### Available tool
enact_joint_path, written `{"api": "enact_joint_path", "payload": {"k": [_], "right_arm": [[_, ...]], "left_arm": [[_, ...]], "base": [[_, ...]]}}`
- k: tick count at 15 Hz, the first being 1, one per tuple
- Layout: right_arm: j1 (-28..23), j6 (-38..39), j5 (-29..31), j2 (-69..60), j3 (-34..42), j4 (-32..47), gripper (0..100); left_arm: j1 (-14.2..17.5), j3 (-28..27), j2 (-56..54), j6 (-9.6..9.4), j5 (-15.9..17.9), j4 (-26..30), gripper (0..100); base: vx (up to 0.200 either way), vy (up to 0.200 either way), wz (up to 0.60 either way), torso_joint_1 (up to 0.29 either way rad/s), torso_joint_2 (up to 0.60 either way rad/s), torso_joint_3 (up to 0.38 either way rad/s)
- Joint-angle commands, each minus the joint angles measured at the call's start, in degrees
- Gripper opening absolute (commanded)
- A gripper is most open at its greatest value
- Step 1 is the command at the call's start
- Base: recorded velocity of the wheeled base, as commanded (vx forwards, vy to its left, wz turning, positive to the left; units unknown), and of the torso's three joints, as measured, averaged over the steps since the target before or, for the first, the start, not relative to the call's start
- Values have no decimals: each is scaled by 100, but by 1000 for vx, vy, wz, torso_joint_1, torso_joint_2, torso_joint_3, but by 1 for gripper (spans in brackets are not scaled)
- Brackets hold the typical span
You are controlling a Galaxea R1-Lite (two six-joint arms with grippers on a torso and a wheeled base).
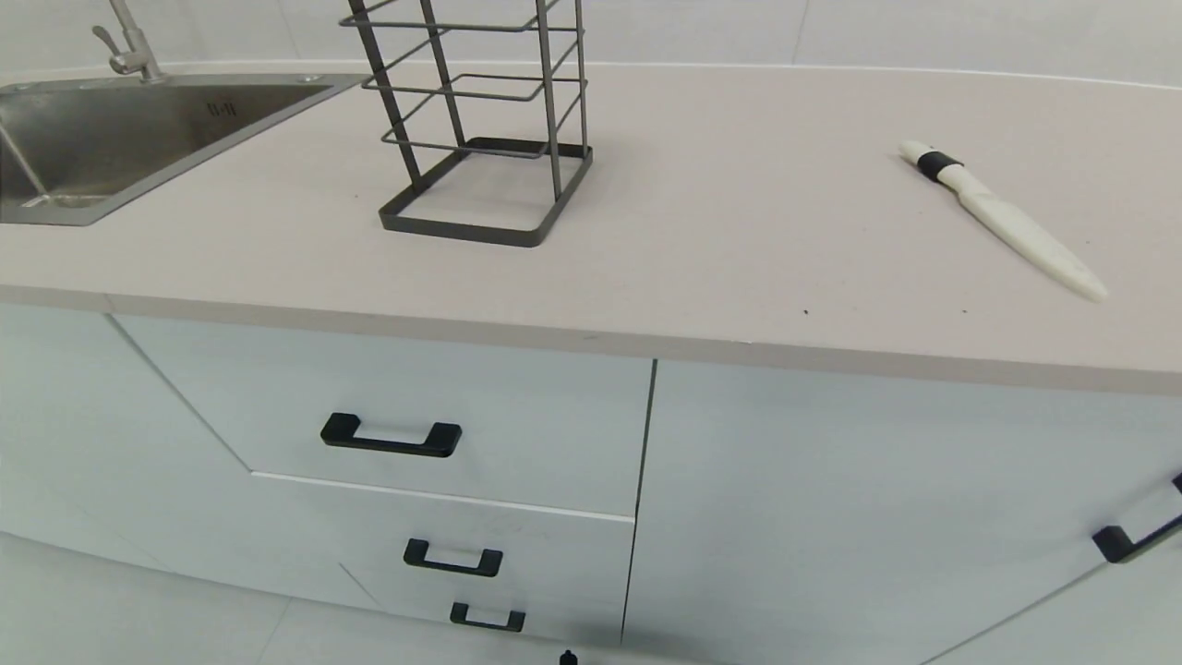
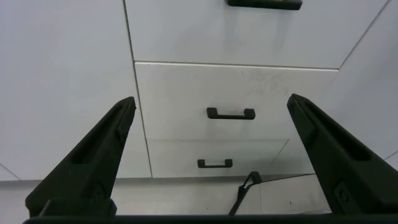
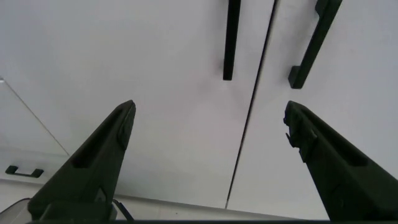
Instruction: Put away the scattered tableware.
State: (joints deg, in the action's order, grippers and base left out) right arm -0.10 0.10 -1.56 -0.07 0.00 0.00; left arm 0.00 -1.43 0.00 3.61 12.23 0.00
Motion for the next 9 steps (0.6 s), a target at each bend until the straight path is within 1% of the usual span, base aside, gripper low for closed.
{"api": "enact_joint_path", "payload": {"k": [1,2,3,4,5,6,7,8,9], "right_arm": [[10,-1,-2,7,0,-9,100],[1,-1,-2,7,0,-9,100],[1,-1,-2,7,0,-9,100],[1,-1,-2,7,0,-9,100],[1,-1,-2,7,0,-9,100],[1,-1,-2,7,0,-9,100],[10,-1,-2,7,0,-9,100],[1,-1,-2,7,0,-9,100],[1,-1,-2,7,0,-9,100]], "left_arm": [[0,11,18,-9,-124,-26,100],[9,81,18,-88,-687,-185,100],[9,143,9,-247,-1214,-272,100],[9,143,9,-501,-1302,-246,100],[9,143,9,-642,-1179,-149,100],[-9,116,9,-598,-968,79,100],[-9,116,9,-545,-915,88,100],[-9,134,9,-361,-854,18,100],[-9,134,9,-370,-854,26,100]], "base": [[0,0,0,256,-144,-198],[0,0,0,246,-330,-203],[0,0,0,251,-544,-256],[0,0,0,183,-735,-203],[0,0,0,159,-637,-183],[0,0,0,198,-583,-178],[0,0,0,237,-515,-203],[0,0,0,246,-510,-203],[0,0,0,246,-486,-207]]}}
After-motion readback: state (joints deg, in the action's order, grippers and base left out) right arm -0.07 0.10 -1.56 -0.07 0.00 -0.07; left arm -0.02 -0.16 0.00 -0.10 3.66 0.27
